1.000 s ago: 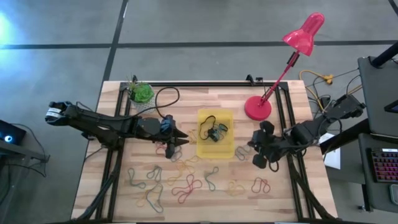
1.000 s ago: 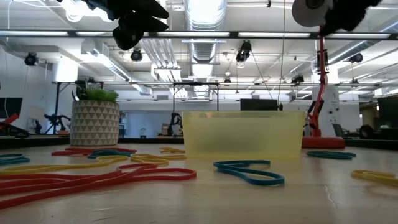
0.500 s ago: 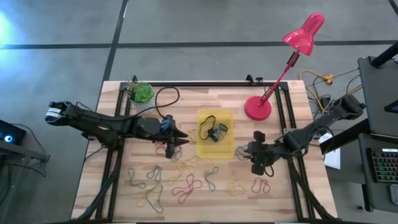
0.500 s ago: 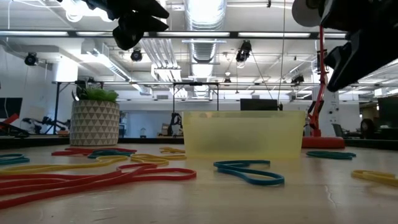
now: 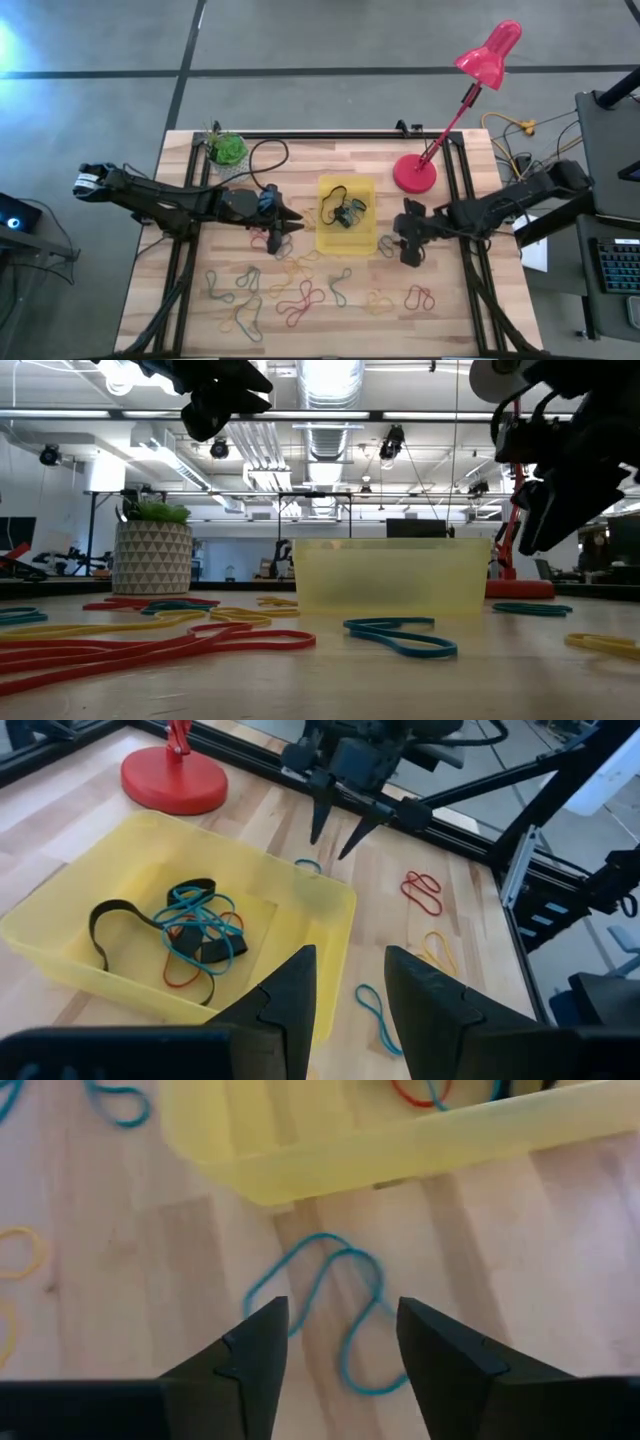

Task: Pick and place rubber bands into bin
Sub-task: Put the blue rubber band into the bin

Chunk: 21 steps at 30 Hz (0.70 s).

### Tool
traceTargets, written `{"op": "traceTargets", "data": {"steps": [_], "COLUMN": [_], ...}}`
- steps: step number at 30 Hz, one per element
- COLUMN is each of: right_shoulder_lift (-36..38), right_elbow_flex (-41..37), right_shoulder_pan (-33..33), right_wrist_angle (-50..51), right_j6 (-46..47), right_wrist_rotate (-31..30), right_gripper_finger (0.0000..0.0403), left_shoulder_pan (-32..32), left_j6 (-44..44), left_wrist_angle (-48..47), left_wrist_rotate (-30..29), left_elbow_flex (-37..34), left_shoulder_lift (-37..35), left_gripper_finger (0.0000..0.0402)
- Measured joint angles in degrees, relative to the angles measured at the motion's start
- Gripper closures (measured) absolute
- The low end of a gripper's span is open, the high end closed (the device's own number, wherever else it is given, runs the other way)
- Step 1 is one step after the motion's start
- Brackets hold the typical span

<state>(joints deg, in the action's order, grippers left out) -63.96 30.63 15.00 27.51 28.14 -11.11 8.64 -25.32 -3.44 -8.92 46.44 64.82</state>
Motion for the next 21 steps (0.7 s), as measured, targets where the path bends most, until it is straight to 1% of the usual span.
{"op": "traceTargets", "data": {"steps": [5, 9, 11, 21], "right_shoulder_lift": [-0.72, -4.48, -6.84, -16.69], "right_elbow_flex": [-0.04, -0.13, -0.11, 1.81], "right_shoulder_pan": [-5.32, -7.99, -8.69, -9.48], "right_wrist_angle": [-0.09, -1.66, -2.97, -4.41], "right_j6": [-4.6, -9.07, -10.28, -11.24], "right_wrist_rotate": [3.14, 7.84, 9.2, 10.13], "right_gripper_finger": [0.0226, 0.0222, 0.022, 0.022], "left_shoulder_pan": [-0.01, 0.0, 0.0, 0.0], "left_j6": [-1.29, -1.38, -1.41, -1.51], "left_wrist_angle": [0.0, 0.04, 0.06, 0.44], "left_wrist_rotate": [-0.64, -0.64, -0.64, -0.64], "left_elbow_flex": [0.0, 0.0, 0.0, 0.0], "left_shoulder_lift": [0.0, 0.0, 0.0, 0.0], "left_gripper_finger": [0.0297, 0.0297, 0.0297, 0.0297]}}
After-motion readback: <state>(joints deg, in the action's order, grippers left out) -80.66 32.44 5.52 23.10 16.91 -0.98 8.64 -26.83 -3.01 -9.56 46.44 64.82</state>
